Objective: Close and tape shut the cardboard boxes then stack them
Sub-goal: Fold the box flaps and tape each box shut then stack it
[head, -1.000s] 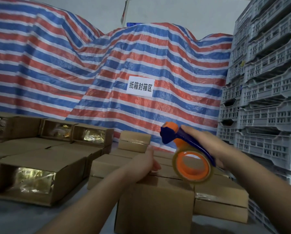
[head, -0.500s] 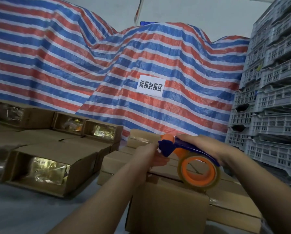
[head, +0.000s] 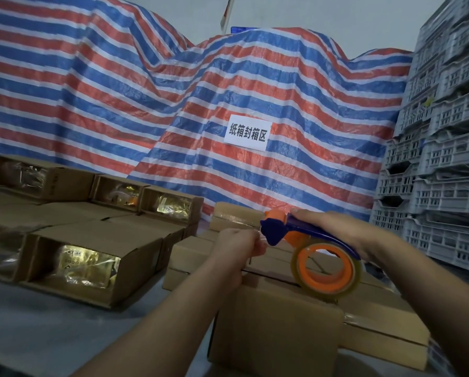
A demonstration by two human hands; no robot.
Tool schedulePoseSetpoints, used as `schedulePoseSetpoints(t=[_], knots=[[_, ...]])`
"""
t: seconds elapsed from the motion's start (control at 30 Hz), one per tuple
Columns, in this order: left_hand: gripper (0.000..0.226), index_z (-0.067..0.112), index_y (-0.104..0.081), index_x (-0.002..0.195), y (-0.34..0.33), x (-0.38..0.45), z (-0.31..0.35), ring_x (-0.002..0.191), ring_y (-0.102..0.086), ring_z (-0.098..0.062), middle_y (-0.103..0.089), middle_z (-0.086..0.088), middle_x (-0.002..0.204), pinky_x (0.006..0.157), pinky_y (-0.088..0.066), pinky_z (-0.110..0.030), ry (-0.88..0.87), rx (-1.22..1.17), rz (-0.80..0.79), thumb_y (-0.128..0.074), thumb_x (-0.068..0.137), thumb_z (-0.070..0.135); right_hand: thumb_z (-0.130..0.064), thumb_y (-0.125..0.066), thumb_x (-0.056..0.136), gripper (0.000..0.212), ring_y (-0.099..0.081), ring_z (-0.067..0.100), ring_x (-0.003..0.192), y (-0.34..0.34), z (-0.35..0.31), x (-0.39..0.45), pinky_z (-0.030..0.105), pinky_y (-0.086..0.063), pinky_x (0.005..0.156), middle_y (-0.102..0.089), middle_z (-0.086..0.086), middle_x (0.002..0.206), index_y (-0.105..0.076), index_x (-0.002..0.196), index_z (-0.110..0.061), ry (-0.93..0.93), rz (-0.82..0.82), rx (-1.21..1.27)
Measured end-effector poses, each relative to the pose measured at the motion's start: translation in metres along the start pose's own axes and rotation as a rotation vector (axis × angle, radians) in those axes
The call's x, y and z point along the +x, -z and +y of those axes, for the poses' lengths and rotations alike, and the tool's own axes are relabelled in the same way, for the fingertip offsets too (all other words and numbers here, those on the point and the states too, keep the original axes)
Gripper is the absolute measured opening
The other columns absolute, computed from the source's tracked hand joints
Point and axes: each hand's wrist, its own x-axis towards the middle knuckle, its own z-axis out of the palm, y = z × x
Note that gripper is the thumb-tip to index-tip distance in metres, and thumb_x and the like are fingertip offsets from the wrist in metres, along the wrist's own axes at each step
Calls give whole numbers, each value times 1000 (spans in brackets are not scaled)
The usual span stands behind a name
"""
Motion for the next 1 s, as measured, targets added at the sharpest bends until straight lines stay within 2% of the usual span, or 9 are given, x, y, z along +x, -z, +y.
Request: schedulePoseSetpoints(t=[0.13, 0.27, 0.33, 0.43, 0.57, 0.63, 0.77, 0.9, 1.0], knots=[[16, 12, -60, 79, -2, 5, -3, 85, -58, -20, -63, -7, 82, 82, -45, -36, -16, -13, 68, -52, 92, 8, -65, -57, 88, 57, -66, 11, 50, 2, -7, 1, 15, -48, 48, -74, 5, 70, -69, 94, -10, -55, -64, -15], [15, 14, -55, 88, -1, 10, -3, 74, -52, -20, -55, -6, 78, 61, -45, -30, 63, -129, 187, -46, 99, 16, -68, -60, 76, 62, -66, 12, 51, 5, -9, 4, 18, -50, 48, -74, 7, 72, -70, 94, -9, -89, -120, -30], [12, 13, -55, 93, 0, 13, -4, 68, -50, -18, -50, -4, 74, 58, -44, -32, 107, -267, 218, -44, 100, 13, -67, -62, 73, 65, -65, 12, 52, 6, -12, 6, 19, -51, 49, -73, 7, 72, -68, 98, -8, -111, -154, -55], [15, 5, -56, 105, 2, 16, -6, 65, -48, -17, -46, -5, 73, 61, -45, -32, 125, -450, 258, -42, 100, 8, -63, -63, 75, 64, -62, 11, 49, 6, -15, 7, 19, -49, 48, -70, 5, 68, -65, 103, -6, -129, -213, -79], [14, 4, -56, 107, 2, 16, -10, 81, -56, -23, -55, -11, 86, 78, -54, -36, 98, -496, 287, -45, 100, 10, -57, -60, 88, 52, -62, 9, 48, 0, -18, 4, 17, -48, 47, -69, 2, 64, -63, 101, -7, -119, -214, -92], [19, 6, -57, 111, 6, 18, -9, 83, -60, -22, -61, -11, 91, 79, -55, -34, 90, -467, 281, -49, 100, 19, -55, -58, 93, 48, -63, 8, 48, -2, -20, 3, 15, -48, 48, -70, 1, 63, -62, 101, -8, -122, -201, -117], [23, 12, -62, 98, 25, 21, -17, 66, -54, -12, -60, -1, 80, 48, -39, -20, -22, -25, 316, -56, 96, 34, -57, -59, 92, 49, -64, 9, 51, 0, -17, 6, 18, -50, 51, -70, 1, 67, -63, 104, -9, -146, -198, -108], [13, 14, -61, 97, 46, 17, -35, 80, -59, -18, -64, -7, 91, 62, -43, -29, -38, 123, 222, -61, 93, 26, -56, -60, 90, 53, -65, 9, 55, -6, -21, 16, 19, -51, 54, -72, 3, 72, -61, 113, -8, -174, -257, -152], [15, 15, -61, 98, 55, 18, -45, 77, -54, -17, -61, -6, 91, 62, -41, -28, 15, 154, 220, -60, 93, 29, -55, -59, 94, 50, -63, 7, 52, -15, -30, 25, 17, -50, 52, -70, 0, 69, -60, 115, -10, -195, -287, -286]])
